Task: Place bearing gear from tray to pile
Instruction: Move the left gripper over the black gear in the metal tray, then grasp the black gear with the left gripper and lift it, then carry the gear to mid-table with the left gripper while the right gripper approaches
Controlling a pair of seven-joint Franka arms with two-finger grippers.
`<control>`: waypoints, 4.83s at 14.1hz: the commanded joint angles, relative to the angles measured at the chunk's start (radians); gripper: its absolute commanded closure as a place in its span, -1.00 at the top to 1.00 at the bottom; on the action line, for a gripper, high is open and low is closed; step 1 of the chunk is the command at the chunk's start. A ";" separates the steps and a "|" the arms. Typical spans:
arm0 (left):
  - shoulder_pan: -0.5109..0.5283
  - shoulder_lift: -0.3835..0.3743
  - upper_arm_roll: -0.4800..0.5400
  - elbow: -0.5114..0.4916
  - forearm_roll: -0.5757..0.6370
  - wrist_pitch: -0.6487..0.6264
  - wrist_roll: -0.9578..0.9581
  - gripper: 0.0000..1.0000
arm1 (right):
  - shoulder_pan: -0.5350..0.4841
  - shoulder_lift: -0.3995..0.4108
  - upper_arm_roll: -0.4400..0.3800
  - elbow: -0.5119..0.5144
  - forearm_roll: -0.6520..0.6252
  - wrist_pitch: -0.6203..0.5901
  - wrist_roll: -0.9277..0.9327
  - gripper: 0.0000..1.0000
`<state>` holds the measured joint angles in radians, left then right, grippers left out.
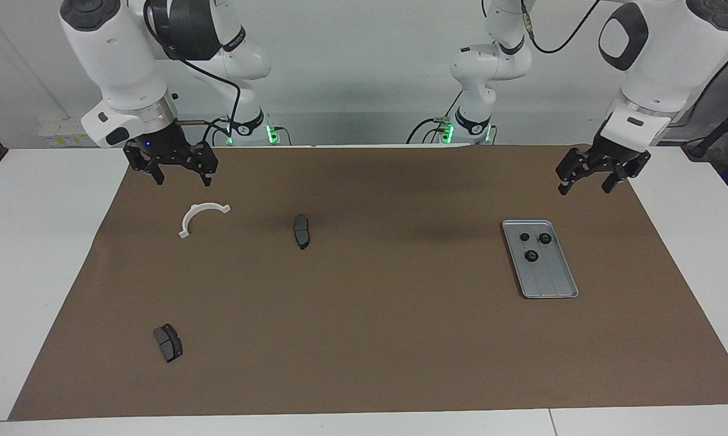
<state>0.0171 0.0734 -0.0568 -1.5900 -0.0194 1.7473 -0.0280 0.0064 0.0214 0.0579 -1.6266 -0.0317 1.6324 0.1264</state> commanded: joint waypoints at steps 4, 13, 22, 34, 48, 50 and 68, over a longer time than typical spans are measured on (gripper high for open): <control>0.014 -0.009 0.003 -0.279 0.006 0.292 0.013 0.87 | -0.016 -0.026 0.007 -0.030 0.016 0.006 -0.022 1.00; 0.027 0.146 0.003 -0.410 0.006 0.561 0.013 0.57 | -0.016 -0.027 0.008 -0.030 0.016 0.006 -0.022 1.00; 0.030 0.181 0.003 -0.473 0.006 0.630 0.014 0.17 | -0.016 -0.027 0.007 -0.030 0.016 0.004 -0.022 1.00; 0.034 0.183 0.003 -0.507 0.007 0.647 0.014 -0.30 | -0.016 -0.027 0.007 -0.030 0.016 0.004 -0.024 1.00; -0.161 0.207 0.003 -0.337 0.006 0.518 -0.301 -0.72 | -0.008 -0.026 0.007 -0.030 0.016 0.020 -0.019 1.00; -0.238 0.212 0.003 -0.334 0.006 0.525 -0.415 -0.74 | -0.006 -0.026 0.008 -0.035 0.016 0.053 -0.028 1.00; -0.608 0.284 0.000 -0.355 -0.002 0.713 -0.670 0.15 | 0.210 0.044 0.014 -0.119 0.016 0.273 0.206 1.00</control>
<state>-0.5783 0.3651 -0.0725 -1.9426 -0.0200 2.4446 -0.6961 0.1871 0.0477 0.0728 -1.7282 -0.0234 1.8522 0.2951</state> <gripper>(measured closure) 0.612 0.000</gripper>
